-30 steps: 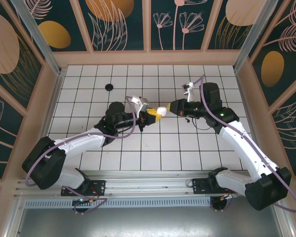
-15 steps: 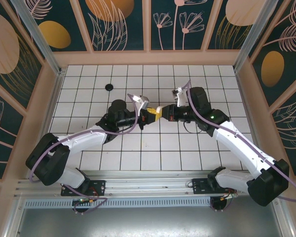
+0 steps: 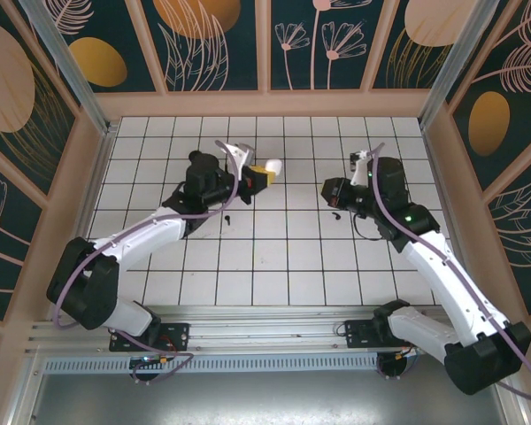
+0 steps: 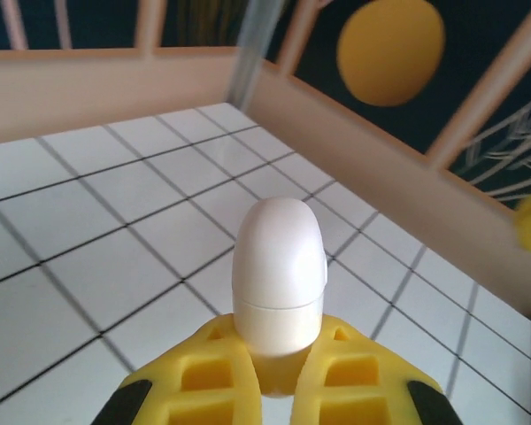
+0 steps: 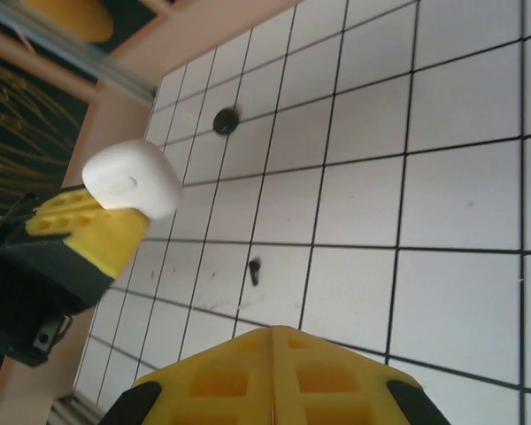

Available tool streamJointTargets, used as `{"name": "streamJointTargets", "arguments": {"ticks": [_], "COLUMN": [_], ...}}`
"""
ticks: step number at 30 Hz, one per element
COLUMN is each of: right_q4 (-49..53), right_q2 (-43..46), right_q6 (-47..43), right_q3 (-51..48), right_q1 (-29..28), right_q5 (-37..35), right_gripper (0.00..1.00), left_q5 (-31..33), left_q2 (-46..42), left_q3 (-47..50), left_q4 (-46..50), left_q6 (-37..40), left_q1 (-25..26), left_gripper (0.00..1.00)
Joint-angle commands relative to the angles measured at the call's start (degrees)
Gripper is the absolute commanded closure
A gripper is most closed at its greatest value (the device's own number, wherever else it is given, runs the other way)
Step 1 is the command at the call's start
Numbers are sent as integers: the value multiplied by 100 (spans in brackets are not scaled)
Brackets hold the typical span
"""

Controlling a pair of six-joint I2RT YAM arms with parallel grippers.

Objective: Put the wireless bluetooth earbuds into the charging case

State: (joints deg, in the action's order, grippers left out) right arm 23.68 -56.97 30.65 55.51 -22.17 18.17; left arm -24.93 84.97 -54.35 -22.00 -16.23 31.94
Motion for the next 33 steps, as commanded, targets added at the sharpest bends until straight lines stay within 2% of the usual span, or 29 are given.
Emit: {"name": "streamJointTargets", "arguments": {"ticks": [1, 6, 9, 18, 23, 30, 33], "right_q4": [-96, -319, -563, -732, -784, -882, -892], "right_q2": [57, -62, -197, -495, -544, -766, -867], "right_q6": [203, 315, 404, 391, 413, 455, 441], "right_q3": [-332, -679, -839, -993, -1114, -1073, -1027], "right_q1": [205, 321, 335, 350, 367, 363, 369], "right_q5": [17, 189, 320, 381, 363, 468, 485], "right_gripper": [91, 90, 90, 90, 90, 89, 88], "left_q5": [122, -241, -332, -417, -374, 4, 229], "left_q2": [222, 679, 1053, 2342, 2514, 2635, 2559], "left_q3": [-105, -101, -280, -617, -588, -622, -621], "left_q4": [683, 995, 1109, 1139, 1217, 1694, 1849], "left_q6": [-120, -202, -175, -801, -935, -776, -677], "left_q1": [-463, -1018, -1056, -1050, -1058, -1059, -1054], "left_gripper": [100, 100, 100, 100, 100, 100, 91]}}
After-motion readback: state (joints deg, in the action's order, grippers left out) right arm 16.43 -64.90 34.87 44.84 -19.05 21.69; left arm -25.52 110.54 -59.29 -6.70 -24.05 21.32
